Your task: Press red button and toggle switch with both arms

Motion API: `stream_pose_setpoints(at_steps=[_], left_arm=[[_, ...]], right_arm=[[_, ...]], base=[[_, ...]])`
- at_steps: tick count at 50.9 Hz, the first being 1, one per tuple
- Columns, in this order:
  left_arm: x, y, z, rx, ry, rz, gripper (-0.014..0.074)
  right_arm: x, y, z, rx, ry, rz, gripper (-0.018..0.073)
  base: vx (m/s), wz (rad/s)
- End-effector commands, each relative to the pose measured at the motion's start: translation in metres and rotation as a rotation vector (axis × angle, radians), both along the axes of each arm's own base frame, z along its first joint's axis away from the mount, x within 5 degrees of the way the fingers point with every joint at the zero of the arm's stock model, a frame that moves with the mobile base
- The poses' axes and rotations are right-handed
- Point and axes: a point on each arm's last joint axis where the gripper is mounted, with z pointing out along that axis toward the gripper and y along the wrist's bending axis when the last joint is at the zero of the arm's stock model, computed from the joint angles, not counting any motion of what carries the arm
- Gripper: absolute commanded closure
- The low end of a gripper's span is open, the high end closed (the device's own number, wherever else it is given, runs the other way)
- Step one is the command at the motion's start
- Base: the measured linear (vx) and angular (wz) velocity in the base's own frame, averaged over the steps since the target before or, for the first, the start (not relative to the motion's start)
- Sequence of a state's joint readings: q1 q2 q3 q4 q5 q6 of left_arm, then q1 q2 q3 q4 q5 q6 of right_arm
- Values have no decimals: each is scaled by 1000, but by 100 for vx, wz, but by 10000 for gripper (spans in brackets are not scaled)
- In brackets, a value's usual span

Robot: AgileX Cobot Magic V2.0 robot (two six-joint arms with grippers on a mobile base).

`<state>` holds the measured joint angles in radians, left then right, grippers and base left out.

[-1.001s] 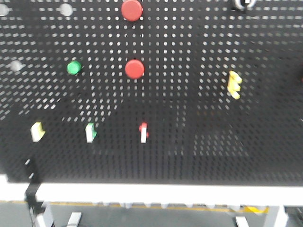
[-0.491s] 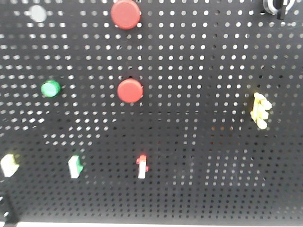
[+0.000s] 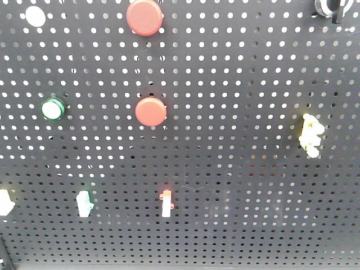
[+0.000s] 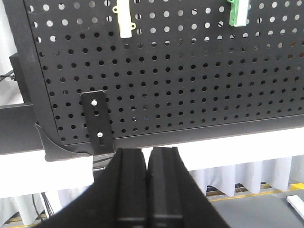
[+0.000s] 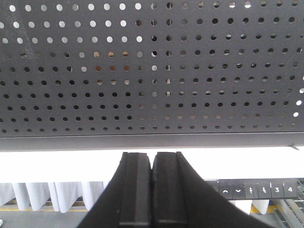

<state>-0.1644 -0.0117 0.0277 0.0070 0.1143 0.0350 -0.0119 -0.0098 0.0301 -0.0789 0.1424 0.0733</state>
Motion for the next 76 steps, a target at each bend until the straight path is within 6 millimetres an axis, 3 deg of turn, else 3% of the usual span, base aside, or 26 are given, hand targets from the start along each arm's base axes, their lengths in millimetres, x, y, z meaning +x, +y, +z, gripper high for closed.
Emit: stream_pose_setpoints(at_steps=[1, 9, 18, 25, 29, 38, 44, 51, 56, 65, 76], left_arm=[[0, 0, -4, -17, -56, 0, 595], [0, 0, -3, -9, -64, 0, 595], [-2, 0, 15, -5, -241, -1, 595], [-9, 1, 37, -94, -466, -12, 595], [-12, 2, 51, -178, -497, -18, 595], [-15, 3, 109, -147, -427, -12, 595], [-8, 1, 164, -23, -421, 7, 595], [18, -3, 219, 49, -369, 15, 595], [41, -7, 245, 55, -322, 13, 595], [71, -12, 259, -1, -268, -1, 595], [80, -16, 256, -66, -224, -23, 595]], right_arm=[[0, 0, 4, -23, -82, 0, 562], [0, 0, 6, -22, -103, 2, 562], [-1, 1, 17, -3, -223, 13, 562], [-7, 3, 41, 27, -424, 35, 562], [-12, 3, 61, 60, -479, 41, 562], [-27, 3, 129, 21, -558, 34, 562], [-24, 2, 178, -9, -539, 20, 562], [-2, 1, 220, -10, -485, 12, 562], [15, 1, 241, -5, -468, 12, 562], [41, 1, 247, 30, -437, 20, 562], [49, 1, 245, 102, -424, 27, 562]], base=[[0, 0], [0, 0], [0, 0], [0, 0], [0, 0], [0, 0], [0, 0], [0, 0], [0, 0], [0, 0], [0, 0]])
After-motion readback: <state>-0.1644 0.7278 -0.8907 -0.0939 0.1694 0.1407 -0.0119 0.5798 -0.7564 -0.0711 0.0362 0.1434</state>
